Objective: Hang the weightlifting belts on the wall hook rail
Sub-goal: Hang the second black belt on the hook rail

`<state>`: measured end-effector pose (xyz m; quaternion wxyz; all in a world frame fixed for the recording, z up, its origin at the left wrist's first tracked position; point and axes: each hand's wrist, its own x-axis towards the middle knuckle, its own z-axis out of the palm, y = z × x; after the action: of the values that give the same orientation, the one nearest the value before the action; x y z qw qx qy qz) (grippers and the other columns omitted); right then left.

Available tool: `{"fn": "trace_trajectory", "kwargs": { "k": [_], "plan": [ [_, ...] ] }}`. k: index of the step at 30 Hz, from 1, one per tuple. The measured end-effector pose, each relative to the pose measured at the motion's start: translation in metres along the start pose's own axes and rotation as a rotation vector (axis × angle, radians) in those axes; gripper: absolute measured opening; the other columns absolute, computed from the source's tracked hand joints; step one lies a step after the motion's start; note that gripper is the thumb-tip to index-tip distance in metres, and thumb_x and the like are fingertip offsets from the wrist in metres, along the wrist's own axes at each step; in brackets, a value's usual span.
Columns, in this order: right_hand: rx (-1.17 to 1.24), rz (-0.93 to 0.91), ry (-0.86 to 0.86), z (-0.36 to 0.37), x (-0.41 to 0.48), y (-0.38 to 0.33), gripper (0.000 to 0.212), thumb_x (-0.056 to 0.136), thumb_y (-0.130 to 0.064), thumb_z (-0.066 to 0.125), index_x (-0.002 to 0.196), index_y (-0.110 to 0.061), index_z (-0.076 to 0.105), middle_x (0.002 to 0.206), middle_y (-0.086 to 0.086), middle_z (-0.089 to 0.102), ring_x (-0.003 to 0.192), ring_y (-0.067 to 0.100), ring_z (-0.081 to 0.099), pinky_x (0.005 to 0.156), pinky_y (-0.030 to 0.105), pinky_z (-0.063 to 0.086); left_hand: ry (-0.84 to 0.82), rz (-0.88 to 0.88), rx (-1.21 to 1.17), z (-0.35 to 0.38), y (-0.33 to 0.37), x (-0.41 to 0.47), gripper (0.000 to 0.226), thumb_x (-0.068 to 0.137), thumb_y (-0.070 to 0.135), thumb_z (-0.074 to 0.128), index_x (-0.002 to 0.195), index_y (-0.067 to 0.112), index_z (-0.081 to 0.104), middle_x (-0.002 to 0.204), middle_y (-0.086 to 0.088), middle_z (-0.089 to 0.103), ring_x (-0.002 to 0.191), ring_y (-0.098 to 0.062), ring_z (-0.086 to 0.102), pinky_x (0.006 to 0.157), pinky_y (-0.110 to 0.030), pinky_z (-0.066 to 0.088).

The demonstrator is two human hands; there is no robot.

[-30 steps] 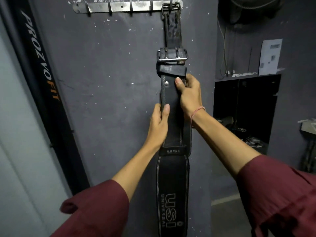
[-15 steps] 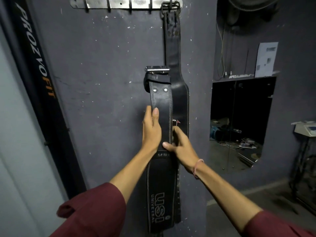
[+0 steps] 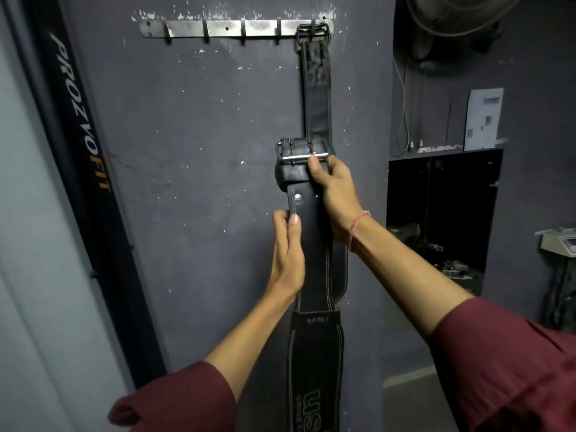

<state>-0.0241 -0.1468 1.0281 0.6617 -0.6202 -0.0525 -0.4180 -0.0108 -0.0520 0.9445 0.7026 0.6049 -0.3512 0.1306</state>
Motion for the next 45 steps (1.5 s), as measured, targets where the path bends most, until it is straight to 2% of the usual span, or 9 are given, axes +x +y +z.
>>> {"fn": "trace_trajectory", "kwargs": {
  "k": [3, 10, 14, 18, 23, 28, 33, 41, 45],
  "plan": [
    [-0.05, -0.067, -0.008, -0.001, -0.012, 0.006, 0.038, 0.094, -0.031, 0.058, 0.108, 0.004, 0.061, 0.107, 0.023, 0.07, 0.096, 0.025, 0.065, 0.095, 0.048, 0.05, 0.114, -0.017, -0.119, 0.0, 0.019, 0.034, 0.024, 0.107, 0.034, 0.029, 0.107, 0.012, 0.04, 0.091, 0.01, 0.05, 0.076, 0.012, 0.05, 0.074, -0.004, 0.041],
    [-0.198, -0.138, 0.082, -0.01, -0.018, 0.011, 0.035, 0.093, -0.045, 0.056, 0.074, -0.017, 0.061, 0.069, -0.005, 0.058, 0.07, 0.006, 0.051, 0.066, 0.032, 0.045, 0.111, 0.002, -0.185, 0.006, 0.04, 0.064, 0.023, 0.099, 0.0, 0.045, 0.117, 0.012, 0.035, 0.114, -0.005, 0.059, 0.102, -0.013, 0.058, 0.093, -0.026, 0.045],
    [-0.267, -0.151, 0.075, -0.015, -0.02, 0.005, 0.037, 0.093, -0.045, 0.054, 0.115, -0.015, 0.055, 0.101, -0.009, 0.065, 0.097, 0.007, 0.062, 0.091, 0.027, 0.05, 0.158, 0.021, -0.121, 0.012, 0.043, 0.062, 0.05, 0.096, -0.008, 0.036, 0.142, 0.011, 0.031, 0.123, -0.01, 0.059, 0.108, -0.02, 0.059, 0.092, -0.023, 0.044],
    [-0.336, -0.304, -0.066, -0.026, -0.026, -0.001, 0.03, 0.099, -0.037, 0.05, 0.127, -0.027, 0.05, 0.11, -0.017, 0.066, 0.105, -0.001, 0.064, 0.095, 0.025, 0.05, 0.174, 0.067, -0.081, 0.017, 0.051, 0.06, 0.046, 0.089, -0.013, 0.034, 0.12, 0.01, 0.06, 0.107, 0.0, 0.064, 0.096, -0.009, 0.062, 0.087, -0.015, 0.049],
    [-0.499, -0.368, 0.007, -0.03, -0.017, -0.018, 0.019, 0.092, -0.043, 0.058, 0.089, -0.025, 0.064, 0.088, 0.011, 0.066, 0.082, 0.02, 0.063, 0.079, 0.044, 0.053, 0.284, 0.069, -0.002, 0.019, 0.049, 0.055, 0.024, 0.097, 0.0, 0.037, 0.103, 0.006, 0.06, 0.092, -0.002, 0.064, 0.08, -0.011, 0.057, 0.074, -0.023, 0.048],
    [-0.53, -0.377, 0.178, -0.025, -0.013, -0.018, 0.026, 0.095, -0.035, 0.057, 0.073, -0.021, 0.057, 0.077, 0.011, 0.061, 0.073, 0.019, 0.054, 0.067, 0.027, 0.037, 0.189, 0.101, -0.009, 0.025, 0.045, 0.045, 0.023, 0.105, 0.024, 0.041, 0.101, 0.009, 0.059, 0.083, 0.008, 0.061, 0.072, -0.002, 0.056, 0.071, -0.02, 0.046],
    [-0.52, -0.325, 0.322, -0.015, -0.011, -0.013, 0.05, 0.095, -0.039, 0.057, 0.054, -0.024, 0.034, 0.056, -0.005, 0.038, 0.055, 0.008, 0.034, 0.056, 0.026, 0.025, 0.257, 0.074, -0.118, 0.024, 0.039, 0.038, 0.035, 0.104, 0.034, 0.036, 0.091, 0.018, 0.065, 0.09, -0.015, 0.069, 0.088, -0.033, 0.066, 0.081, -0.045, 0.054],
    [-0.552, -0.335, 0.21, 0.007, -0.029, 0.002, 0.034, 0.105, -0.026, 0.037, 0.082, -0.013, 0.059, 0.102, 0.008, 0.044, 0.081, 0.006, 0.046, 0.076, 0.008, 0.034, 0.4, 0.206, 0.064, -0.003, 0.042, 0.054, 0.026, 0.103, 0.015, 0.044, 0.081, 0.018, 0.059, 0.104, 0.002, 0.045, 0.095, -0.012, 0.046, 0.086, -0.018, 0.038],
    [-0.563, -0.255, 0.135, 0.025, -0.044, 0.018, 0.036, 0.106, -0.029, 0.034, 0.072, -0.029, 0.048, 0.077, -0.005, 0.051, 0.087, 0.016, 0.044, 0.073, 0.024, 0.032, 0.375, 0.173, 0.025, -0.019, 0.045, 0.064, 0.037, 0.106, 0.021, 0.036, 0.081, 0.007, 0.059, 0.07, -0.002, 0.051, 0.061, -0.006, 0.043, 0.059, -0.013, 0.035]
  ]
}}
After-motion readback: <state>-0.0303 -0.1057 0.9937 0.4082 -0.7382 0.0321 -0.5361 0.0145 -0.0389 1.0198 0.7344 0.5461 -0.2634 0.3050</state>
